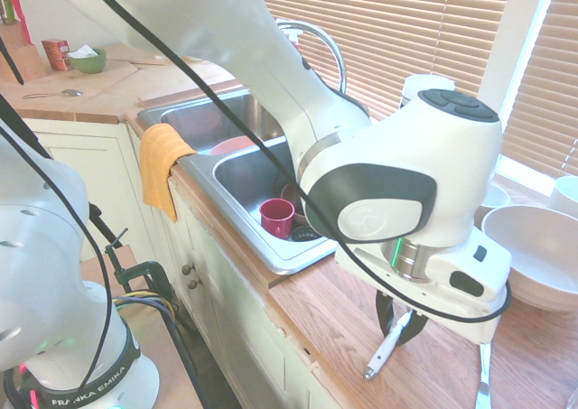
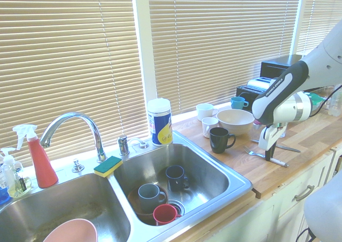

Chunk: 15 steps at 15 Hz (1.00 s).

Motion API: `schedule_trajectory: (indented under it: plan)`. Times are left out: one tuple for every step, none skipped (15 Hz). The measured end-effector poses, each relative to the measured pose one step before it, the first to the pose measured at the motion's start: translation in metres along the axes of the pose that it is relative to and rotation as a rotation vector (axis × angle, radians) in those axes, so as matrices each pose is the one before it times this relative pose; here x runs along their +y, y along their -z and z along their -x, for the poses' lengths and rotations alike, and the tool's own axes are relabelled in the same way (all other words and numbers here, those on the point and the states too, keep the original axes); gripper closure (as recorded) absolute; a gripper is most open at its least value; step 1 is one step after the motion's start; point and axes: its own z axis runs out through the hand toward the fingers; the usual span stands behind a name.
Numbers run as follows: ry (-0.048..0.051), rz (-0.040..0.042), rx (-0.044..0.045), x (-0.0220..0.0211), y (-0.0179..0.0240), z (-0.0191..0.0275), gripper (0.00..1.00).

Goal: Put the fork into the sink

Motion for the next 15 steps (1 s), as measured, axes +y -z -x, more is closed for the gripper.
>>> schedule_trajectory:
  plan:
    - [-0.01368, 0.00310, 0.00214, 0.00083, 0.00055, -0.00041, 1.00]
    - [-0.02214, 0.00297, 0.00166, 0.00130, 0.00055, -0.00024, 1.00]
    - [-0.02267, 0.00236, -0.00224, 0.00157, 0.00044, 0.00039, 1.00]
    - [-0.02092, 0.00077, -0.00678, 0.00125, 0.00095, 0.00095, 1.00]
    - [-0.01367, -0.00081, -0.01008, 0.00054, 0.00394, 0.00135, 1.00]
    - [-0.01396, -0.00183, -0.00781, -0.00116, 0.01028, 0.00053, 1.00]
    - [-0.01109, -0.00395, 0.00035, -0.00223, 0.01659, 0.00074, 1.00]
    - [-0.00527, -0.00699, 0.00706, -0.00380, 0.02258, 0.00061, 1.00]
    - [-0.00614, -0.01144, 0.00969, -0.00608, 0.02534, 0.00134, 1.00]
    - [-0.00611, -0.01142, 0.01081, -0.00930, 0.02793, 0.00270, 1.00]
    - [-0.00851, -0.00867, 0.01639, -0.01338, 0.02811, 0.00417, 1.00]
    - [-0.02052, -0.00153, 0.03310, -0.01959, 0.02473, 0.00441, 1.00]
    - [-0.03446, 0.00013, 0.03502, -0.02470, 0.01457, 0.00522, 1.00]
    - [-0.04252, -0.00084, 0.01881, -0.02967, 0.00370, 0.00957, 1.00]
    - [-0.03423, -0.00631, 0.01446, -0.03232, -0.00294, 0.01281, 1.00]
